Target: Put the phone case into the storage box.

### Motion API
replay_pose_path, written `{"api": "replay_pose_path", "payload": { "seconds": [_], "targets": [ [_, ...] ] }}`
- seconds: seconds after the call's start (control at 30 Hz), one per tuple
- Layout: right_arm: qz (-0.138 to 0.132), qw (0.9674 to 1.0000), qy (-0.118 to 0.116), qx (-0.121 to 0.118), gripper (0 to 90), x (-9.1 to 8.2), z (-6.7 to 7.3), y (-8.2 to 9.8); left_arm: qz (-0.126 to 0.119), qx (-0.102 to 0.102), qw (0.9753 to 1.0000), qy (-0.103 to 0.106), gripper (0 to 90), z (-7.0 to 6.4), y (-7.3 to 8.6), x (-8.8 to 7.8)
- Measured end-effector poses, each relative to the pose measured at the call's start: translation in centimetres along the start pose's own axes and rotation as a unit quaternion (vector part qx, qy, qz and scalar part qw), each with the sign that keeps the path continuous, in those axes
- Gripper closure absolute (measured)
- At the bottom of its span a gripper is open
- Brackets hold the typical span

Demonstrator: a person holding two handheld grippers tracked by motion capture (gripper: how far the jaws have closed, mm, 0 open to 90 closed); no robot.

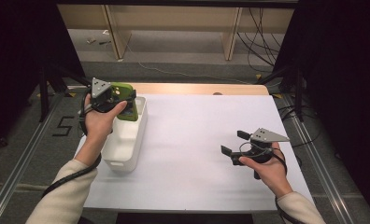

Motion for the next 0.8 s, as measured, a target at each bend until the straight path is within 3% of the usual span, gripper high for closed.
{"api": "replay_pose_path", "payload": {
  "seconds": [0.8],
  "targets": [
    [0.0, 1.0, 0.0, -0.001, 8.8, -0.01, -0.01, 0.0, 0.004, -0.002, 1.0, -0.006, 16.3, 0.64, 0.11, 0.61]
  ]
}}
Point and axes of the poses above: each handheld gripper's, and its own axes: x roughly forward along the jaws, y roughly out of its underside, z roughly to its left, the point moved 9 cm from there along x, roughly forward along the jaws, and after that the axes turned 3 degrees about y, right-handed, at the moved point
